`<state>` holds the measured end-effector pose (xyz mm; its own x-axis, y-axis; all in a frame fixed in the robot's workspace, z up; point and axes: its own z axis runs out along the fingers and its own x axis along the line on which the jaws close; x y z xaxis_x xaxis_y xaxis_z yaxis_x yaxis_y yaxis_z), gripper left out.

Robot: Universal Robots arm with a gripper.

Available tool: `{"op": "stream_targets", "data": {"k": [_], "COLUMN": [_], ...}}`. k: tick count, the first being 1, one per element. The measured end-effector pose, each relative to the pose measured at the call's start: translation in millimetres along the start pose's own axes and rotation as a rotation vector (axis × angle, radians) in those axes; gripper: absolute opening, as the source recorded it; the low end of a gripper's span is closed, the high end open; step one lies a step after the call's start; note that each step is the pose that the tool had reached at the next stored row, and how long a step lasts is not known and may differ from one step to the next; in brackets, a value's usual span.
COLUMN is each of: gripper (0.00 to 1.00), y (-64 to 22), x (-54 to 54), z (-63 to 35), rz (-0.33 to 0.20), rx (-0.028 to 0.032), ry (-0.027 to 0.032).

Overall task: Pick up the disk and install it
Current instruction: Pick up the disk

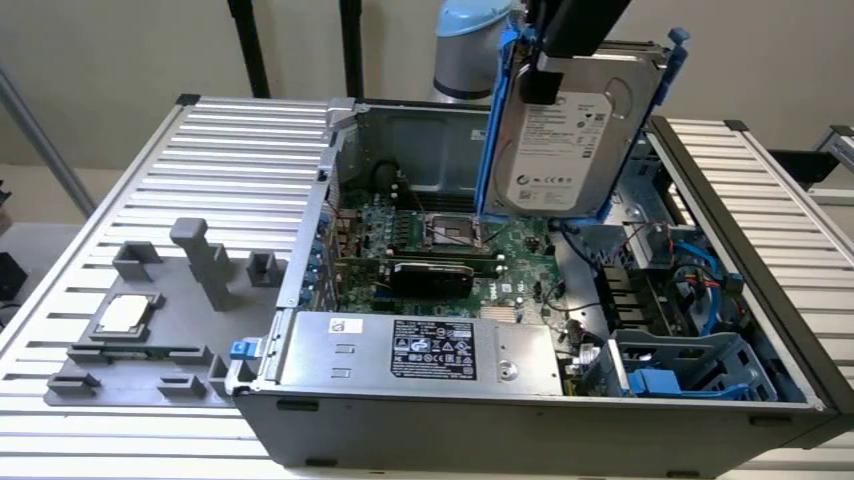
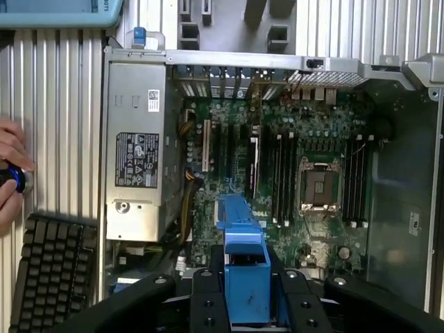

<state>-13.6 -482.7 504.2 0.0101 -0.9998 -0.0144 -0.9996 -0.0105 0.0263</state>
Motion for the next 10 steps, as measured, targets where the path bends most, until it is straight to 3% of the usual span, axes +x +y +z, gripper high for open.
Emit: {"op": "stream_targets", "data": {"k": [10], "gripper": [0.00], "y": [-29.6], "x": [27.5], "z": [0.4], "rz": [0.000], "rx": [0.0000], "ry": [0.0001]}}
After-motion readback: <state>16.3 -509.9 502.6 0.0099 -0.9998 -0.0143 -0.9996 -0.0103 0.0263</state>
